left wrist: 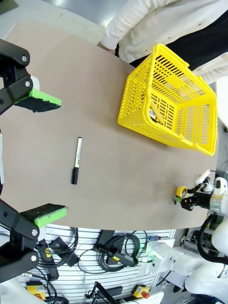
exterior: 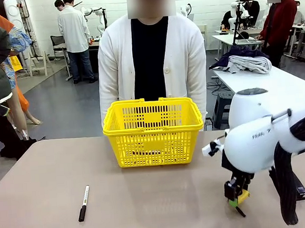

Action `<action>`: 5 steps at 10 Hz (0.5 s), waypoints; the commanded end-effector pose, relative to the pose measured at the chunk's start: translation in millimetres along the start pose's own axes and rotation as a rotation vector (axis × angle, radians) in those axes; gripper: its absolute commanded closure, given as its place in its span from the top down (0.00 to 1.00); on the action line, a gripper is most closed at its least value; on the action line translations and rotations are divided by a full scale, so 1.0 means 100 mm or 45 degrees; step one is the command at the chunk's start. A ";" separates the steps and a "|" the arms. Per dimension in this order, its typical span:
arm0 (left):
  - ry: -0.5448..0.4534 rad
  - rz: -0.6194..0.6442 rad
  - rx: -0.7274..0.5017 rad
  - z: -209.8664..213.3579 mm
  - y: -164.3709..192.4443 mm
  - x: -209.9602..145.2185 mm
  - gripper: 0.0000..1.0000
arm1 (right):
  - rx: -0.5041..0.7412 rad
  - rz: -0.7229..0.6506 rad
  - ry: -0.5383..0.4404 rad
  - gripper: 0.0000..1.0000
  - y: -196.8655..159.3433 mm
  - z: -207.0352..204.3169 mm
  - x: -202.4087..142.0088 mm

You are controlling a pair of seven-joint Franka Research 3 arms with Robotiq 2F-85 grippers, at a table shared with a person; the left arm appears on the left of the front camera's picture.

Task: Place the items the person wants into the basket.
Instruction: Pick up the item the person points to and place it in the Market Basket.

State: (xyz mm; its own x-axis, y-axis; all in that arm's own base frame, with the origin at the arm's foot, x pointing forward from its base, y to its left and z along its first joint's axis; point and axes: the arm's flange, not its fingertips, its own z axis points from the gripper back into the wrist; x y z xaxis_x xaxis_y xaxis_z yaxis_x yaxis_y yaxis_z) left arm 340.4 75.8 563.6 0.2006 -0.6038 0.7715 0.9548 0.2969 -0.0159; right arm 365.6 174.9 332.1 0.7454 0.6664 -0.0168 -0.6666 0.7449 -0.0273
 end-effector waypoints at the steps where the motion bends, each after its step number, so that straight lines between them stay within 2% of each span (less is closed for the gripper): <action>1: -0.027 -0.016 -0.004 0.01 0.01 -0.01 1.00 | 0.033 0.010 -0.112 0.01 0.17 0.62 -0.73; 3: -0.027 -0.016 -0.004 0.01 0.01 -0.01 1.00 | 0.011 -0.023 -0.145 0.01 0.11 1.35 -0.69; 5: -0.027 -0.016 -0.004 0.01 0.01 -0.01 1.00 | -0.002 -0.016 -0.142 0.01 0.14 1.88 -0.65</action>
State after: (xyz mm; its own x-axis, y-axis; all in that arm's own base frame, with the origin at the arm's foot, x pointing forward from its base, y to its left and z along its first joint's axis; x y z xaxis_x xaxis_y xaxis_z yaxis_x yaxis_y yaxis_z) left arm 340.5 75.9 563.6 0.2008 -0.6037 0.7715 0.9547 0.2972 -0.0159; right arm 297.6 140.4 511.6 0.7545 0.6456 0.1179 -0.6473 0.7617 -0.0281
